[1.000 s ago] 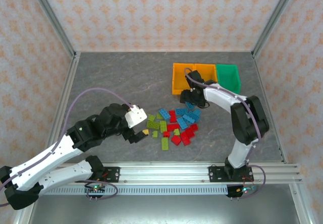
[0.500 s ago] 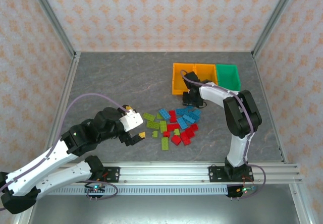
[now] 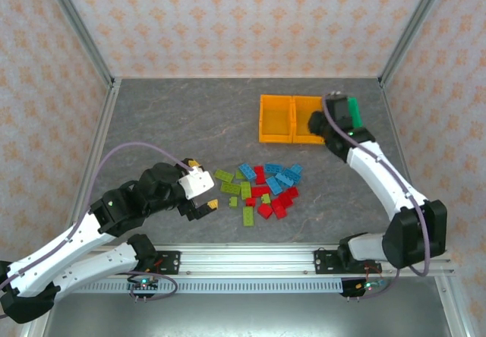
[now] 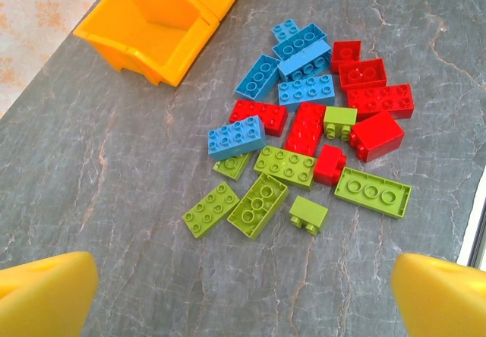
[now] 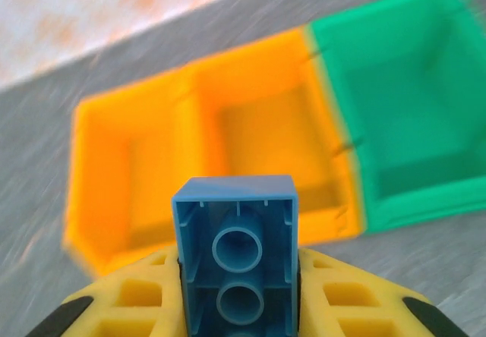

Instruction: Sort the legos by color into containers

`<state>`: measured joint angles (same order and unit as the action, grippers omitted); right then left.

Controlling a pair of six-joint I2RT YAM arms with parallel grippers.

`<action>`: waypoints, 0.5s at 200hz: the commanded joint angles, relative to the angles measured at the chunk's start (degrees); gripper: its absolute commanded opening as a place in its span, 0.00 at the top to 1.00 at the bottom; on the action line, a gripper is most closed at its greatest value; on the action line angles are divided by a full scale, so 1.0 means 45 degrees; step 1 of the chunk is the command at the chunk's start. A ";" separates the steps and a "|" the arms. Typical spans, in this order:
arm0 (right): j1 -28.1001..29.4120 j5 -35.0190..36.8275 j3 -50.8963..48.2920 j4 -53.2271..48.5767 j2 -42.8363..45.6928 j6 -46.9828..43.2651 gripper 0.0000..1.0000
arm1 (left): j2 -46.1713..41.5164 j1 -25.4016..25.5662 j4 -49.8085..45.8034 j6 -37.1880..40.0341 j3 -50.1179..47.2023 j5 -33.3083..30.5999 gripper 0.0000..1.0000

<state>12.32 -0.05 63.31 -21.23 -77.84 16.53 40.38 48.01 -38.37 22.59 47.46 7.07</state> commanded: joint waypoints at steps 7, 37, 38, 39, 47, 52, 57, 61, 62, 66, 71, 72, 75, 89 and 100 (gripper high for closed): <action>-0.1690 0.0538 0.1324 0.0196 -0.2760 0.0008 0.74 | -0.0142 -0.0028 0.0184 0.0084 -0.0111 -0.0006 0.00; -0.2366 0.0643 0.3606 -0.0681 -0.5566 -0.0043 0.73 | -0.0221 -0.0031 0.0221 0.0072 -0.0173 -0.0232 0.00; -0.2385 0.0669 0.3655 -0.0696 -0.5638 -0.0052 0.73 | -0.0222 -0.0028 0.0214 0.0065 -0.0174 -0.0237 0.00; -0.2395 0.0692 0.3700 -0.0713 -0.5703 -0.0047 0.73 | -0.0223 -0.0026 0.0220 0.0062 -0.0175 -0.0240 0.00; -0.2536 0.0863 0.4113 -0.0936 -0.6185 0.0000 0.72 | -0.0261 -0.0035 0.0245 0.0044 -0.0221 -0.0316 0.00; -0.2629 0.0946 0.4373 -0.1114 -0.6430 0.0031 0.70 | -0.0280 -0.0032 0.0262 0.0035 -0.0217 -0.0350 0.00; -0.2704 0.0954 0.4591 -0.1285 -0.6617 0.0036 0.69 | -0.0300 -0.0034 0.0265 0.0020 -0.0238 -0.0372 0.00; -0.2732 0.0950 0.4749 -0.1455 -0.6746 0.0026 0.67 | -0.0301 -0.0037 0.0280 0.0006 -0.0259 -0.0379 0.00; -0.2735 0.0950 0.4784 -0.1474 -0.6765 0.0031 0.66 | -0.0302 -0.0040 0.0292 0.0006 -0.0257 -0.0394 0.00; -0.2755 0.0967 0.4890 -0.1602 -0.6826 0.0013 0.64 | -0.0319 -0.0025 0.0303 -0.0028 -0.0273 -0.0393 0.00; -0.2763 0.0997 0.4997 -0.1751 -0.6843 0.0000 0.60 | -0.0319 -0.0024 0.0334 -0.0039 -0.0300 -0.0380 0.00; -0.2769 0.1003 0.5005 -0.1778 -0.6833 -0.0001 0.60 | -0.0310 -0.0024 0.0338 -0.0039 -0.0306 -0.0380 0.00; -0.2758 0.0993 0.5047 -0.1833 -0.6824 -0.0027 0.58 | -0.0320 -0.0034 0.0360 -0.0039 -0.0305 -0.0370 0.00; -0.2771 0.0969 0.4967 -0.2011 -0.6503 0.0015 0.48 | -0.0284 -0.0031 0.0415 -0.0039 -0.0314 -0.0372 0.00; -0.2765 0.0950 0.4852 -0.2121 -0.6107 0.0083 0.45 | -0.0224 -0.0024 0.0436 -0.0039 -0.0311 -0.0395 0.00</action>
<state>-0.01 2.42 83.53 -26.76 -109.10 16.47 39.57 48.01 -38.04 22.57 46.65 6.61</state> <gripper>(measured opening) 0.520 0.998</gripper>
